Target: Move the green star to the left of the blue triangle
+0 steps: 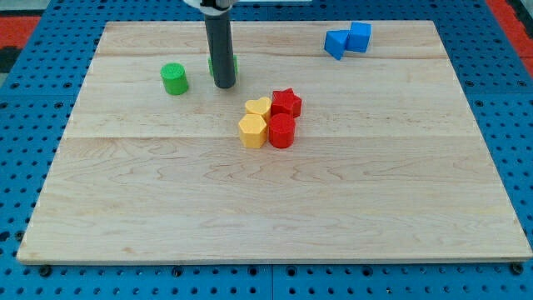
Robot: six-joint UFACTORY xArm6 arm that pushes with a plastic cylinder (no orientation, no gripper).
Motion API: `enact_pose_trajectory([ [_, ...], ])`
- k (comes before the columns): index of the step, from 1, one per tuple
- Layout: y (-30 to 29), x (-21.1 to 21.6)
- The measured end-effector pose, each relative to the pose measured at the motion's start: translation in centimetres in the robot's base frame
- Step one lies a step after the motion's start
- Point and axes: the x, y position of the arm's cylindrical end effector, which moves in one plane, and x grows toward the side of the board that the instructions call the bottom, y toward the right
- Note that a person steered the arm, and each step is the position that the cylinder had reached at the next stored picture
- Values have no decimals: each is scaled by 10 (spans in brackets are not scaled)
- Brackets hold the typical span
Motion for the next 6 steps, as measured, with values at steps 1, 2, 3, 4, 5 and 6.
enact_pose_trajectory([
  [1,-22,-3],
  [2,-36,-32],
  [3,-5,-60],
  [4,14,-56],
  [5,-6,-51],
  [6,-16,-57],
])
